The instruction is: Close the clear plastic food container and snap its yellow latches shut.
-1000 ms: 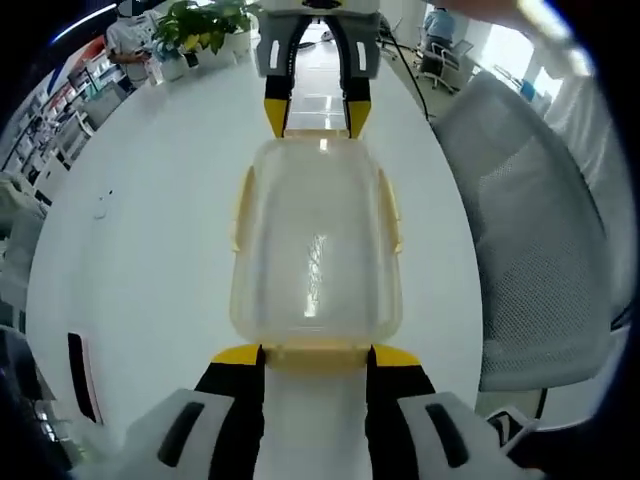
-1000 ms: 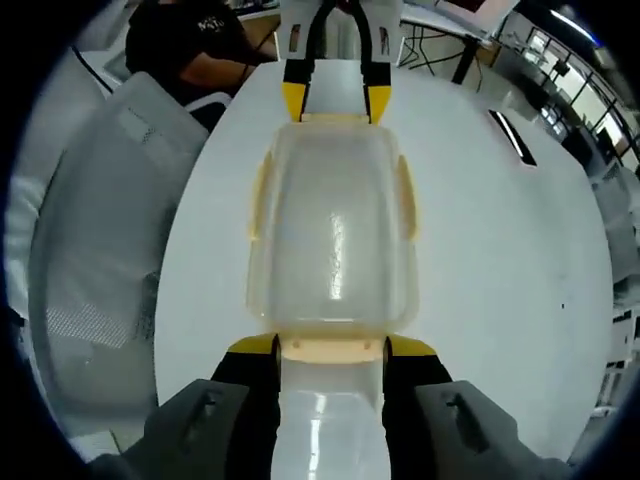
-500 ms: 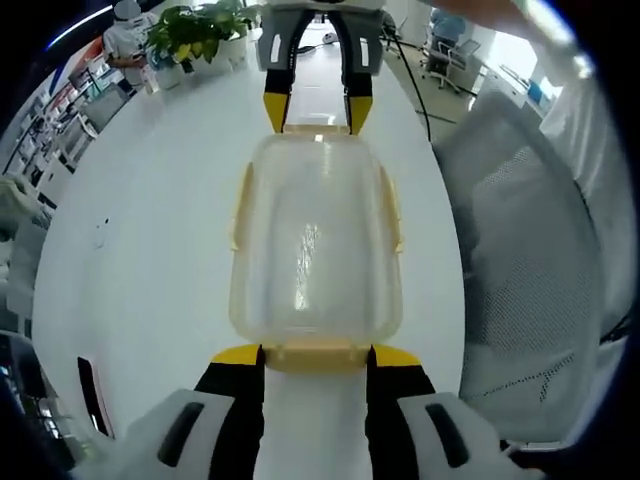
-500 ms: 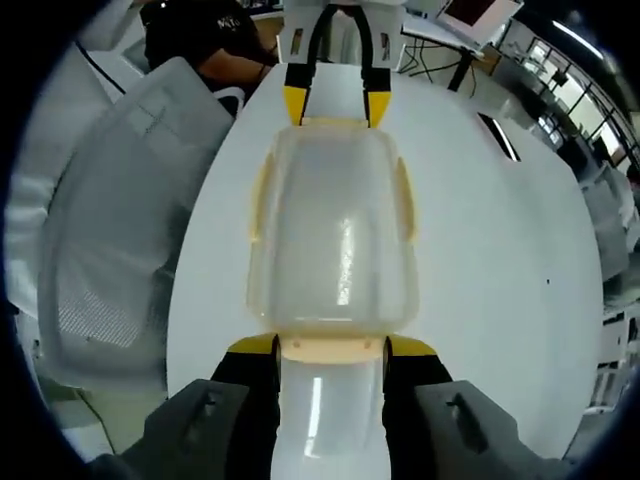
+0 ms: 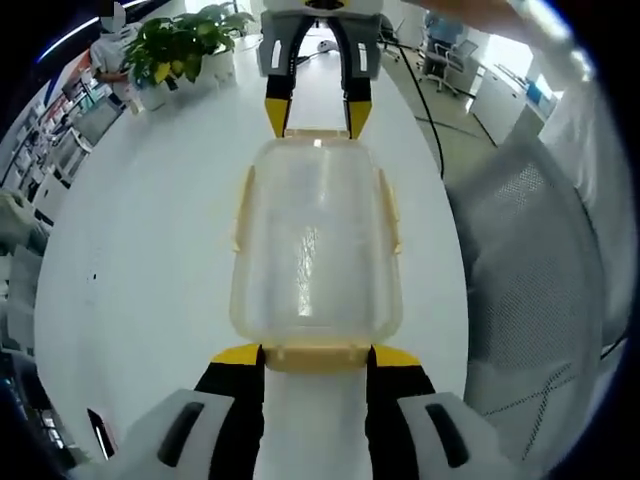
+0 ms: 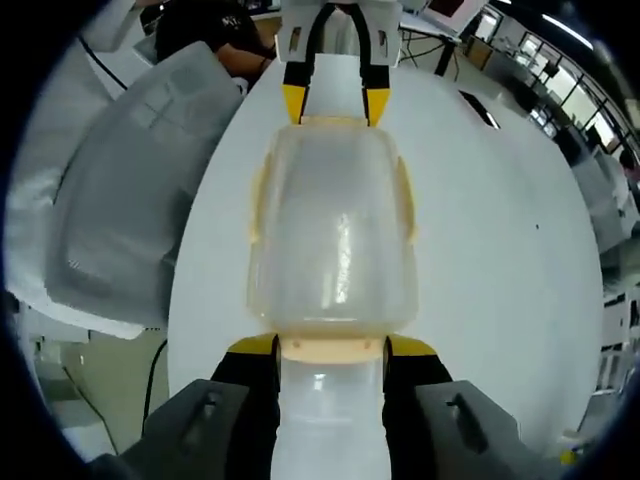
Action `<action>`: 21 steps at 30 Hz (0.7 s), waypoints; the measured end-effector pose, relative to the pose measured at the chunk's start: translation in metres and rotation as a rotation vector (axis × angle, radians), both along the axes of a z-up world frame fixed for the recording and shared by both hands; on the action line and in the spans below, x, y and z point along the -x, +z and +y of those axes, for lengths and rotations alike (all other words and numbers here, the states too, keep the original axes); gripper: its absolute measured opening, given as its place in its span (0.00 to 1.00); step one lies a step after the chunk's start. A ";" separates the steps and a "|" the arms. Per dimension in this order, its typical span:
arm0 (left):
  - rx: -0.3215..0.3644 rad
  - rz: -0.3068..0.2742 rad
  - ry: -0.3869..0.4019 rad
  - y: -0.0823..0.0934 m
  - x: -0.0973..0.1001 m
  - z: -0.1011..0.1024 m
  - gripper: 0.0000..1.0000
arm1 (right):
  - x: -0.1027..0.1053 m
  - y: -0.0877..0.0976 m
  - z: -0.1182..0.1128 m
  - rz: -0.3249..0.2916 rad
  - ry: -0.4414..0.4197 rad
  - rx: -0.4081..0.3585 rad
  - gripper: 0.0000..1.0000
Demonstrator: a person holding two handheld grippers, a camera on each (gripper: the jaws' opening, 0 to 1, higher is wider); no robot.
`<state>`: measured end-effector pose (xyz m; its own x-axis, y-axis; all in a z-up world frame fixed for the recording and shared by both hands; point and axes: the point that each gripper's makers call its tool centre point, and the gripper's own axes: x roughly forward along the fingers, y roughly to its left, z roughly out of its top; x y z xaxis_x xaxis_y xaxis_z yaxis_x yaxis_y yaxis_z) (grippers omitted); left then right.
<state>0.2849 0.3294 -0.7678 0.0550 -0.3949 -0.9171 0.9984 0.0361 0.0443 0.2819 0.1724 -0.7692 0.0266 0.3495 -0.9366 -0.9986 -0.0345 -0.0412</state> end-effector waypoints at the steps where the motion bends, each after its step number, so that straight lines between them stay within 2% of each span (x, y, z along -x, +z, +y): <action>1: 0.002 0.000 -0.002 -0.001 0.000 -0.005 0.33 | 0.000 -0.001 -0.006 0.001 -0.001 0.003 0.36; 10: -0.016 -0.005 -0.015 -0.006 -0.007 -0.043 0.33 | -0.003 -0.005 -0.045 0.001 -0.017 -0.010 0.36; 13: -0.018 0.013 -0.011 -0.009 -0.008 -0.053 0.33 | -0.004 -0.009 -0.055 -0.002 -0.020 -0.014 0.36; 21: -0.042 0.015 -0.025 -0.016 -0.012 -0.066 0.33 | -0.005 -0.014 -0.067 0.008 -0.023 -0.019 0.36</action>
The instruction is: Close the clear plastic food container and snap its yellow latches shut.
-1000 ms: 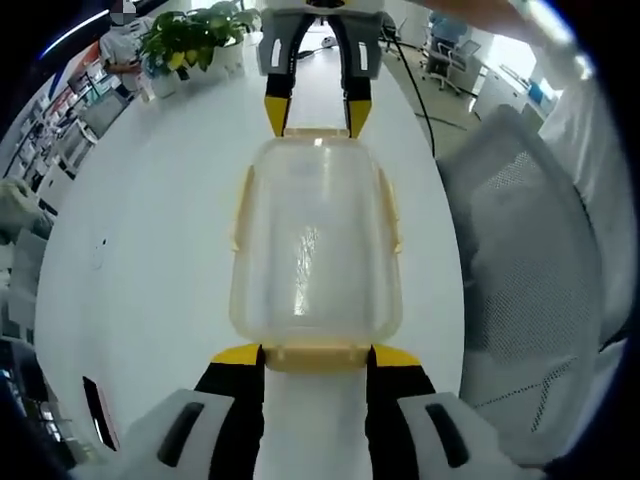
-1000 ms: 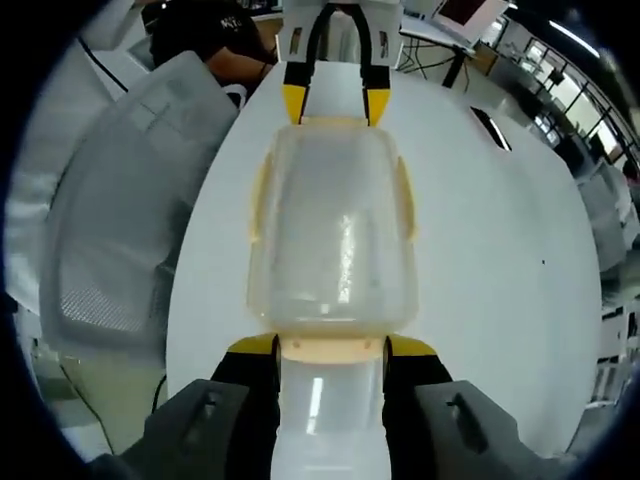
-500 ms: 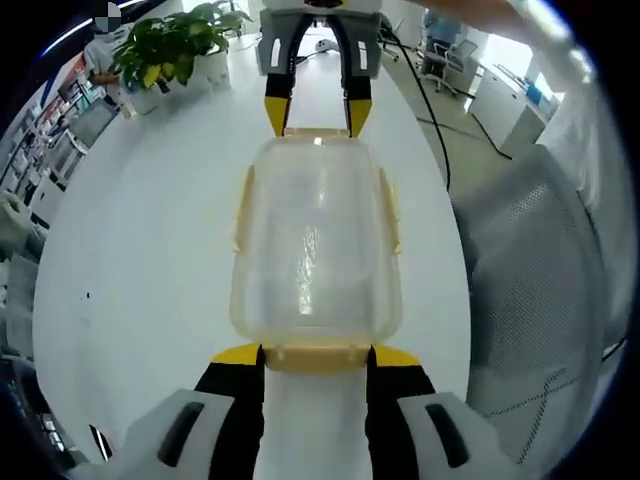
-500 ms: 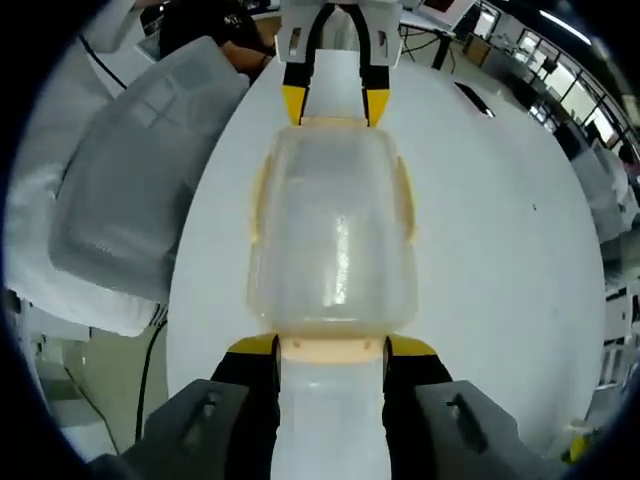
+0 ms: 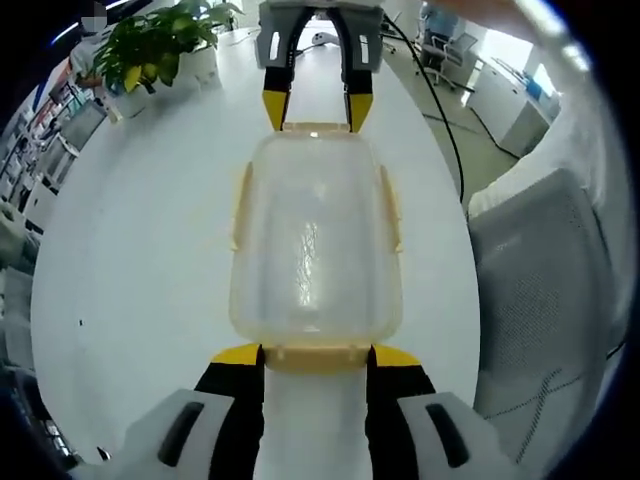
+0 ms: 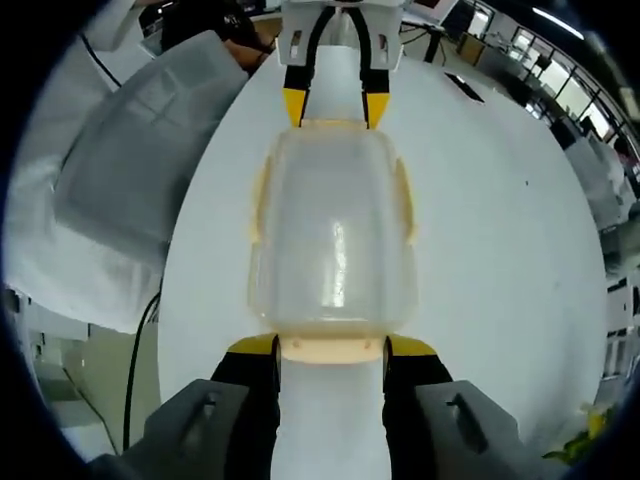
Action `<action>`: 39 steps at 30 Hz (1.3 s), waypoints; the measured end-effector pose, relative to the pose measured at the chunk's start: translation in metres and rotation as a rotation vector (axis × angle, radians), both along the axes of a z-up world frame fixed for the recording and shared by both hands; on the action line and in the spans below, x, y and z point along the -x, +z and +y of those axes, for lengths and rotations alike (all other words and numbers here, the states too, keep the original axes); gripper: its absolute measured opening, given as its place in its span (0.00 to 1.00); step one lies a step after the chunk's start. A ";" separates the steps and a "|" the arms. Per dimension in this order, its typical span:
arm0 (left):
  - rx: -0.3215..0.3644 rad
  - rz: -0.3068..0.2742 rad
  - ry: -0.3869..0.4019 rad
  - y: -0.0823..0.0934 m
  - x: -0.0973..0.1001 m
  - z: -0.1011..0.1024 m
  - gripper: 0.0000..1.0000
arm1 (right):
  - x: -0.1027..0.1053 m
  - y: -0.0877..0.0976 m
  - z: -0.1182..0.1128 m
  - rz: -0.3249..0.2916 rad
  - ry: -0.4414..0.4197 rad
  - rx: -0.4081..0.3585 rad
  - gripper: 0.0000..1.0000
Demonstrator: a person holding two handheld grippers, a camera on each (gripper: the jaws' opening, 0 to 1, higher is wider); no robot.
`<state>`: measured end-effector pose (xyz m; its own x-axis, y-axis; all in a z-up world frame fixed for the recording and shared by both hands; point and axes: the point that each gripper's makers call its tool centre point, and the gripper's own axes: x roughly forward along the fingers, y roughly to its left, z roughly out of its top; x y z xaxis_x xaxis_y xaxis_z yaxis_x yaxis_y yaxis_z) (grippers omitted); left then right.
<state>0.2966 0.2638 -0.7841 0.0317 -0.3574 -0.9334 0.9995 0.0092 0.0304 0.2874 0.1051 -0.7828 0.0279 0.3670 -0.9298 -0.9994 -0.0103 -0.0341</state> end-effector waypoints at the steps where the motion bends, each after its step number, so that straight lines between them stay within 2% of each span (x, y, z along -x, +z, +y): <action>1: -0.002 -0.002 -0.003 0.000 -0.002 -0.001 0.33 | 0.000 -0.001 -0.001 0.002 -0.001 -0.001 0.36; 18: -0.045 0.001 -0.024 -0.002 0.002 -0.002 0.34 | 0.000 -0.006 -0.001 0.015 0.000 -0.015 0.37; 24: -0.019 -0.011 -0.042 -0.003 0.003 0.001 0.34 | -0.001 -0.011 -0.003 0.033 -0.032 -0.013 0.38; 26: -0.029 -0.025 -0.058 -0.006 0.002 0.006 0.33 | 0.002 -0.017 -0.008 0.072 -0.076 0.003 0.35; 28: -0.079 -0.037 -0.078 -0.011 0.003 0.019 0.29 | 0.002 -0.025 -0.016 0.059 -0.078 0.036 0.25; 29: -0.077 -0.036 -0.070 -0.012 0.003 0.021 0.28 | 0.002 -0.027 -0.020 0.059 -0.077 0.049 0.22; 31: -0.091 0.013 0.026 -0.013 0.006 0.032 0.31 | 0.006 -0.031 -0.027 0.097 -0.123 0.062 0.24; 32: -0.092 0.033 0.068 -0.013 0.006 0.035 0.34 | 0.009 -0.033 -0.030 0.134 -0.183 0.056 0.28; 33: -0.100 0.044 0.110 -0.013 0.006 0.039 0.38 | 0.009 -0.033 -0.031 0.147 -0.208 0.048 0.33; 35: -0.121 0.079 0.228 -0.013 0.004 0.050 0.46 | 0.005 -0.032 -0.040 0.145 -0.263 0.057 0.41; 37: -0.124 0.088 0.367 -0.009 -0.006 0.058 0.44 | 0.003 -0.029 -0.049 0.166 -0.377 0.067 0.40; 38: -0.111 0.117 0.412 -0.007 -0.004 0.059 0.40 | 0.006 -0.025 -0.049 0.211 -0.431 0.039 0.40; 39: -0.106 0.235 0.468 -0.003 0.010 0.059 0.37 | 0.007 -0.022 -0.049 0.239 -0.465 0.023 0.41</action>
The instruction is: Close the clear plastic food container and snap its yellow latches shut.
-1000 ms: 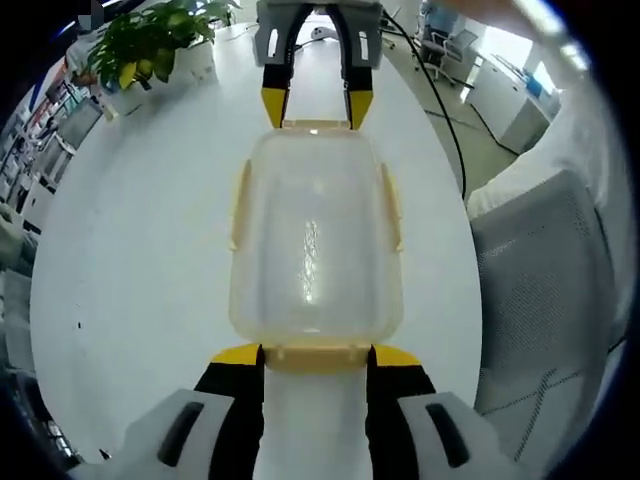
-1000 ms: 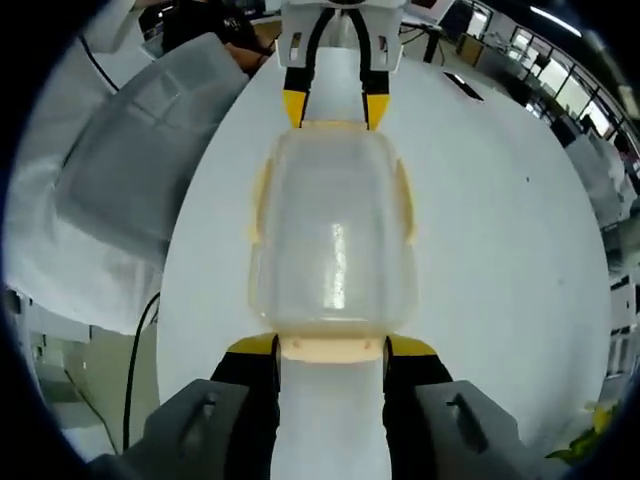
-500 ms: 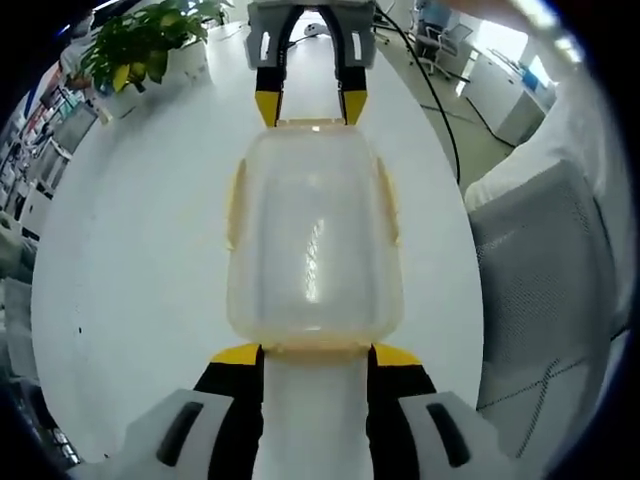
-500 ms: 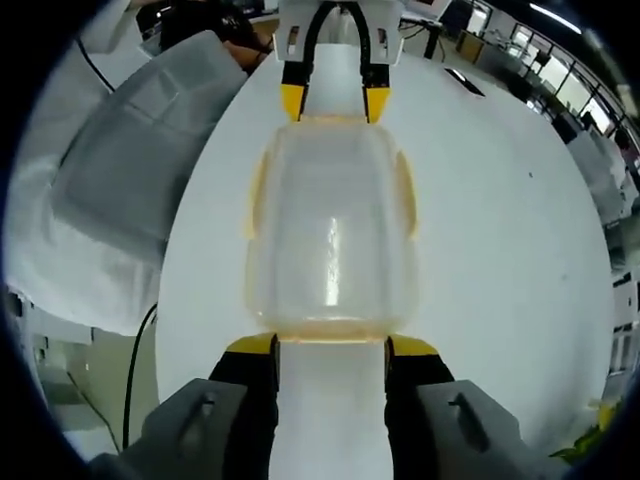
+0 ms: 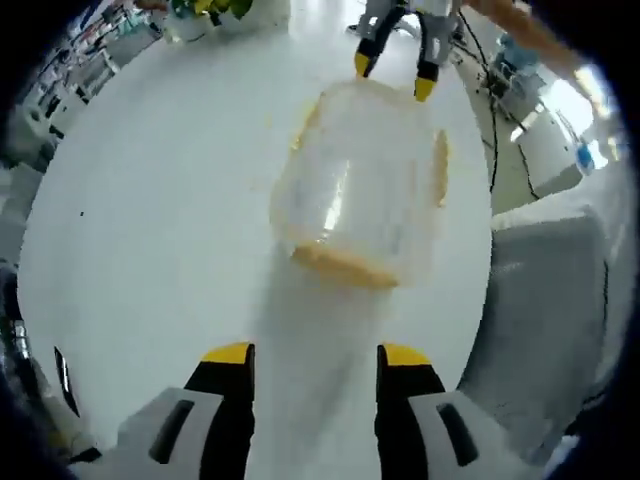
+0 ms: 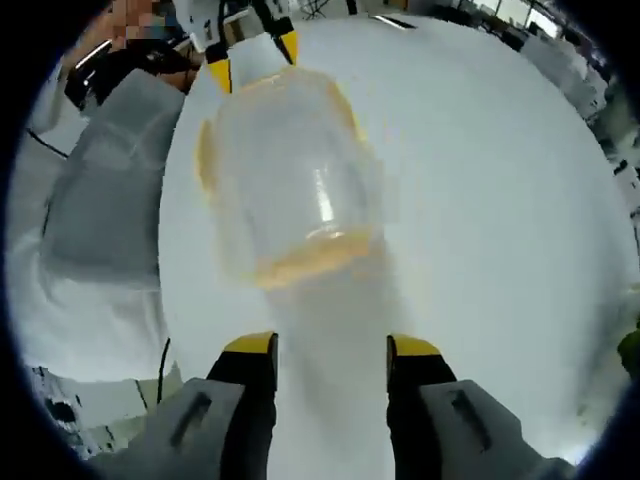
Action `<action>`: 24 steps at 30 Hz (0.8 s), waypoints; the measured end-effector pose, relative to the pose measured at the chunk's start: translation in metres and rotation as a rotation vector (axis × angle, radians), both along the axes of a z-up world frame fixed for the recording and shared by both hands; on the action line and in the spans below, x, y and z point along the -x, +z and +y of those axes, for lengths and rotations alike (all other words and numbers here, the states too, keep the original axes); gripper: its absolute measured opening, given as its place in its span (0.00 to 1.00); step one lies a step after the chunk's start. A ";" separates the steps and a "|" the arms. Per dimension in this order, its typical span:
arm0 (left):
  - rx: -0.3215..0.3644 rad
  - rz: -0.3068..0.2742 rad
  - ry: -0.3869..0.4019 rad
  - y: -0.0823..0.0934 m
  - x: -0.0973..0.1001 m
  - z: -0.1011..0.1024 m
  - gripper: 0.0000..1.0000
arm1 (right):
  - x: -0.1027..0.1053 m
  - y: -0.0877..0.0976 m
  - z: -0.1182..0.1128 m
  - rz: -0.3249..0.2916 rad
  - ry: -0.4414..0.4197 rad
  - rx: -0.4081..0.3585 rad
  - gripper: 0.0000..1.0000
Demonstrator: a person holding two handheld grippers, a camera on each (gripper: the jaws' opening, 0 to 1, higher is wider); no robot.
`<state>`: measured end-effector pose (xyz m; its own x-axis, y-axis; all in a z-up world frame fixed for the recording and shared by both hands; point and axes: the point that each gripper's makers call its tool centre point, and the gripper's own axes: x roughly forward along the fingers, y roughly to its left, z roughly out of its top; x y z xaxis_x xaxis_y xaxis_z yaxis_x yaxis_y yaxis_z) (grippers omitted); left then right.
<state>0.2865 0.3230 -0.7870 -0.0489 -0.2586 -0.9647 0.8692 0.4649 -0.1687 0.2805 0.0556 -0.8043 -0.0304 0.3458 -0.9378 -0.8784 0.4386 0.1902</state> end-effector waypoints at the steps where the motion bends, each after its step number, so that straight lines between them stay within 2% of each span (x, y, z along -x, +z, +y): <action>1: 0.027 0.070 0.069 0.003 0.008 -0.002 0.36 | -0.001 0.004 0.000 0.006 -0.036 -0.019 0.44; 2: 0.076 0.158 0.179 0.009 0.015 -0.009 0.39 | -0.005 0.009 0.000 0.003 -0.089 -0.034 0.48; 3: 0.112 0.190 0.267 0.012 0.015 -0.015 0.43 | -0.008 0.012 -0.005 0.008 -0.154 -0.018 0.54; 4: 0.186 0.209 0.375 0.019 0.008 -0.026 0.45 | -0.013 0.016 -0.007 0.016 -0.232 -0.021 0.57; 6: 0.291 0.232 0.513 0.029 -0.002 -0.040 0.48 | -0.016 0.023 -0.009 0.051 -0.351 -0.046 0.60; 7: 0.331 0.255 0.627 0.034 -0.009 -0.047 0.48 | -0.013 0.030 -0.001 0.121 -0.454 -0.114 0.59; 8: 0.348 0.270 0.690 0.036 -0.014 -0.049 0.47 | -0.012 0.040 0.010 0.191 -0.522 -0.202 0.57; 9: 0.352 0.291 0.749 0.036 -0.016 -0.052 0.45 | -0.013 0.047 0.019 0.229 -0.564 -0.271 0.53; 10: 0.336 0.310 0.764 0.035 -0.015 -0.052 0.44 | -0.012 0.055 0.027 0.265 -0.605 -0.331 0.48; 11: 0.316 0.321 0.784 0.031 -0.013 -0.053 0.40 | -0.013 0.065 0.038 0.332 -0.679 -0.414 0.44; 13: 0.283 0.309 0.789 0.025 -0.011 -0.055 0.39 | -0.014 0.072 0.049 0.390 -0.754 -0.481 0.37; 14: 0.276 0.313 0.796 0.024 -0.011 -0.056 0.38 | -0.011 0.071 0.051 0.393 -0.745 -0.483 0.37; 17: 0.247 0.319 0.791 0.018 -0.007 -0.063 0.37 | -0.008 0.053 0.047 0.360 -0.712 -0.384 0.44; 19: 0.238 0.317 0.787 0.015 -0.005 -0.066 0.37 | -0.006 0.046 0.049 0.366 -0.722 -0.362 0.46; 24: 0.189 0.298 0.741 0.004 -0.001 -0.066 0.33 | -0.012 0.037 0.055 0.381 -0.719 -0.343 0.34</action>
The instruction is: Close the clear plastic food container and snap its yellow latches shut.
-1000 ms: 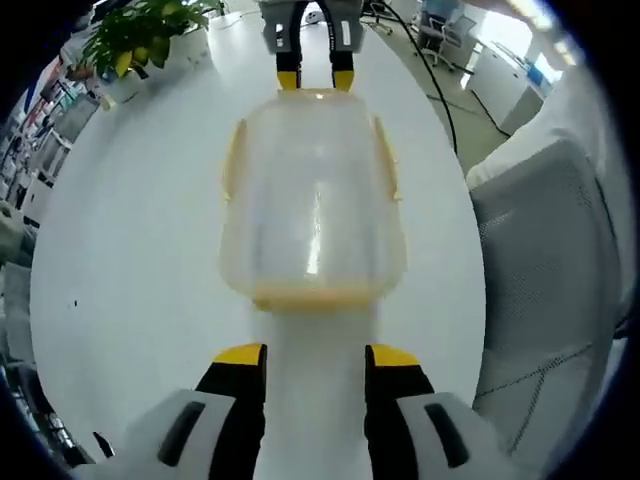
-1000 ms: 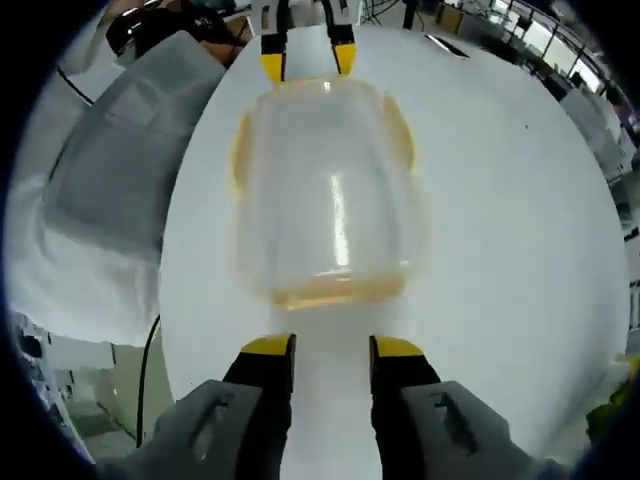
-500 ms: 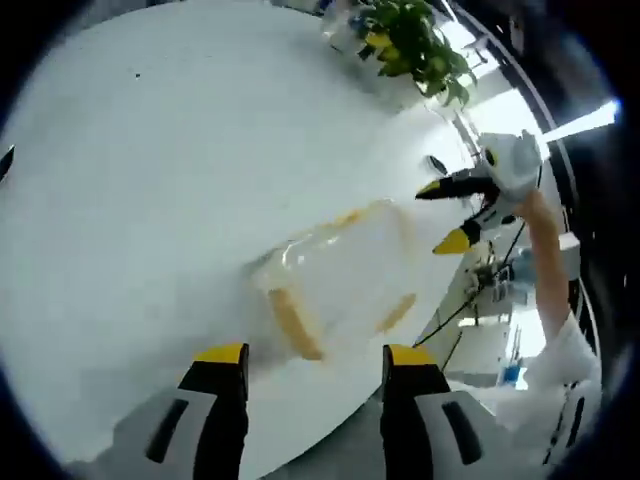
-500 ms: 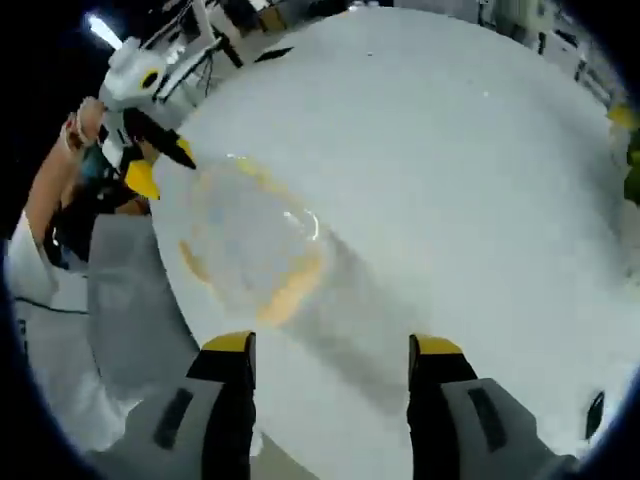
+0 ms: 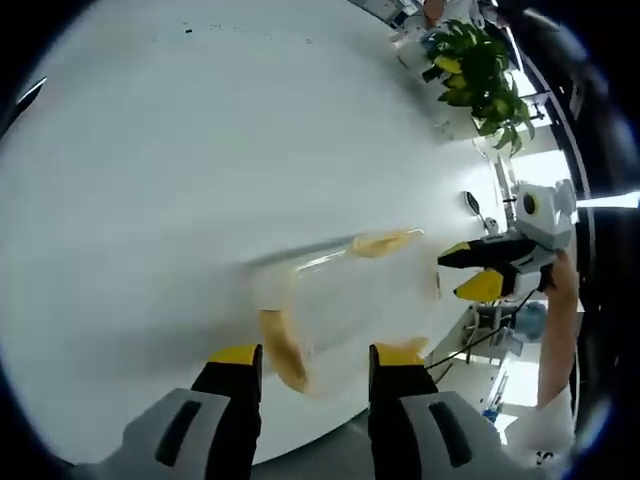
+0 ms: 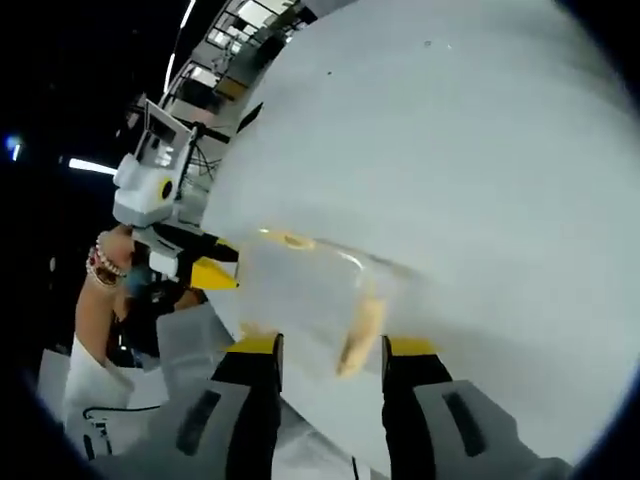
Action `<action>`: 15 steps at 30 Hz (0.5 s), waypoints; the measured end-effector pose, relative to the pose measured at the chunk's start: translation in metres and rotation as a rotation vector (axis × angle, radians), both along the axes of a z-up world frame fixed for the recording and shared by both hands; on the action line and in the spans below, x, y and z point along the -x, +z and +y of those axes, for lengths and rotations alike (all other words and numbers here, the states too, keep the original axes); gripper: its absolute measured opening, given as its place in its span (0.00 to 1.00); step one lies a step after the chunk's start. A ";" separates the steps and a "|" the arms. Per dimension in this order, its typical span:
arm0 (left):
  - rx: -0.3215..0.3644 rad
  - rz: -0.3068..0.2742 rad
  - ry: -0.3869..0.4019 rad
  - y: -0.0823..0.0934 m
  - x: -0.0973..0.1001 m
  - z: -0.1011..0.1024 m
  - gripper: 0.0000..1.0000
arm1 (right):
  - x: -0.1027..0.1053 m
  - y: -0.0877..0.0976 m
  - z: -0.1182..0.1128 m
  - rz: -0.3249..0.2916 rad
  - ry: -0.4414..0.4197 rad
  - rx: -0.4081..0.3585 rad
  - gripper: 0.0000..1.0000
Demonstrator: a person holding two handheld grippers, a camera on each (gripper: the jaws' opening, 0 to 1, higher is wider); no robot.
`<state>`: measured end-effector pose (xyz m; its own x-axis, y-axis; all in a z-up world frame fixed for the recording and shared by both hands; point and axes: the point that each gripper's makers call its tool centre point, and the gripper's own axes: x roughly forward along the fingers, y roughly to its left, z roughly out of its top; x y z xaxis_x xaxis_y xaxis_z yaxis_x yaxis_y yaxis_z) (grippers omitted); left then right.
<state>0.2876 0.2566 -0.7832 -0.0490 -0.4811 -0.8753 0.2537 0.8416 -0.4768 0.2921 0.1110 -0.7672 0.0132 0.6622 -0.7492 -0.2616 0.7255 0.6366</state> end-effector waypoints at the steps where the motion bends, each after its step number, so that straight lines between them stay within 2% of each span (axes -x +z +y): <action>1: -0.010 0.015 -0.001 -0.002 0.002 0.000 0.29 | 0.000 -0.002 0.001 0.001 0.005 0.004 0.33; 2: -0.012 0.011 -0.003 -0.002 0.003 0.000 0.28 | 0.001 -0.004 0.005 0.001 0.022 -0.001 0.32; 5: -0.022 0.008 -0.014 -0.005 0.001 0.001 0.27 | 0.006 -0.014 0.006 0.004 0.071 0.054 0.35; 7: -0.026 0.016 -0.001 -0.005 0.000 0.002 0.26 | 0.001 -0.019 -0.003 -0.029 0.095 0.141 0.26; 8: -0.029 0.022 0.011 -0.005 0.000 0.001 0.26 | 0.000 -0.016 0.002 -0.038 0.129 0.103 0.26; 9: -0.033 0.024 0.013 -0.005 -0.001 0.001 0.27 | -0.002 -0.017 0.001 -0.020 0.102 0.122 0.26; 15: -0.033 0.028 0.020 -0.006 -0.002 0.001 0.26 | 0.000 -0.018 0.001 -0.024 0.123 0.118 0.25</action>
